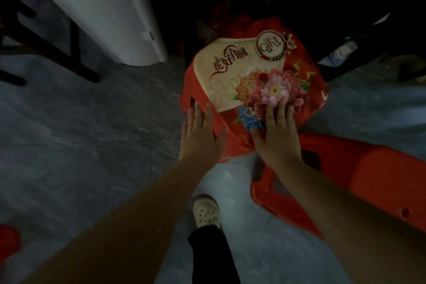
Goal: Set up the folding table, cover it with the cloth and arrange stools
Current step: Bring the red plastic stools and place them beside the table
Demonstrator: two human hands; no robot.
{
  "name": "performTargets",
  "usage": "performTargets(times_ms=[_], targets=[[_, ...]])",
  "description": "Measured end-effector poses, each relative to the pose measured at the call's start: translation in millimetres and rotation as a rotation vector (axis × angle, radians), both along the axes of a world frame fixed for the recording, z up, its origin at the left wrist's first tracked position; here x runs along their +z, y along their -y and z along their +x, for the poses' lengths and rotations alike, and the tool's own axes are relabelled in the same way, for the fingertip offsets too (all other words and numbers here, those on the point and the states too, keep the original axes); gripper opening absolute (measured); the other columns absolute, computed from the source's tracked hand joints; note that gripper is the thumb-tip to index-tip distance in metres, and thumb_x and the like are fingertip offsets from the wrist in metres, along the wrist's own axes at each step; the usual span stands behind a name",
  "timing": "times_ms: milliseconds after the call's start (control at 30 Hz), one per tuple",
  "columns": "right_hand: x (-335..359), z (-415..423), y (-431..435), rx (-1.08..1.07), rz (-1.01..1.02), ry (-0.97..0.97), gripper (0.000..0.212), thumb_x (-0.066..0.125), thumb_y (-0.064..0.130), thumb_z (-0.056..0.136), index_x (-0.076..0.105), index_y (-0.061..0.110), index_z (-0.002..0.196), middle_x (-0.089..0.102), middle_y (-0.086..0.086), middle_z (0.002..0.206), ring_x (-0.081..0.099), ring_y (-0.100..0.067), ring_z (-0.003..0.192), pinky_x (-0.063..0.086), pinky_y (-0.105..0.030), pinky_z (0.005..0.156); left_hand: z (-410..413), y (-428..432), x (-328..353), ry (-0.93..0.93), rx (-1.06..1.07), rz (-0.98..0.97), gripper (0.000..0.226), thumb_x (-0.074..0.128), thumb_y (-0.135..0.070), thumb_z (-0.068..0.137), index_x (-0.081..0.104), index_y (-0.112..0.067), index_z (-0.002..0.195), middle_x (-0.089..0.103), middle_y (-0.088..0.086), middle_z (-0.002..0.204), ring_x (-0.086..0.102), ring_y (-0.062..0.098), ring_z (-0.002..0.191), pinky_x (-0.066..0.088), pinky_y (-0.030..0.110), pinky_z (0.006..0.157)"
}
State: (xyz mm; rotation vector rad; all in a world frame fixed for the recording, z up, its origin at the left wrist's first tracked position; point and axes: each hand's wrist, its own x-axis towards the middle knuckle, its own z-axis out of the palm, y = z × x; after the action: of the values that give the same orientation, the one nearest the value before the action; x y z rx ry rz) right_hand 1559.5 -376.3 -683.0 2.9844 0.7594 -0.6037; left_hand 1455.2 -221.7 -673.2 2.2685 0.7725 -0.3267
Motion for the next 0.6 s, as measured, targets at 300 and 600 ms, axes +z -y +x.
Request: performTargets(times_ms=[300, 600], targets=[[29.7, -47.7, -17.5, 0.006, 0.381, -0.106, 0.05, 0.052, 0.043, 0.09, 0.04, 0.026, 0.136, 0.044, 0.0, 0.137, 0.038, -0.02, 0.125, 0.039, -0.04, 0.101, -24.6, -30.0, -1.9, -0.033, 0.433, -0.253, 0.091, 0.054, -0.041, 0.09, -0.018, -0.033, 0.144, -0.021, 0.002, 0.155, 0.006, 0.029, 0.143, 0.029, 0.049, 0.106], [4.4, 79.3, -51.3, -0.222, 0.178, -0.201, 0.107, 0.059, 0.066, 0.074, -0.001, 0.021, 0.15, 0.019, -0.018, 0.152, 0.025, -0.039, 0.137, 0.029, -0.055, 0.106, -32.2, -27.6, -13.0, 0.039, 0.612, -0.31, 0.105, 0.068, -0.043, 0.079, -0.009, -0.027, 0.148, 0.007, 0.005, 0.157, 0.023, 0.025, 0.139, 0.033, 0.048, 0.106]])
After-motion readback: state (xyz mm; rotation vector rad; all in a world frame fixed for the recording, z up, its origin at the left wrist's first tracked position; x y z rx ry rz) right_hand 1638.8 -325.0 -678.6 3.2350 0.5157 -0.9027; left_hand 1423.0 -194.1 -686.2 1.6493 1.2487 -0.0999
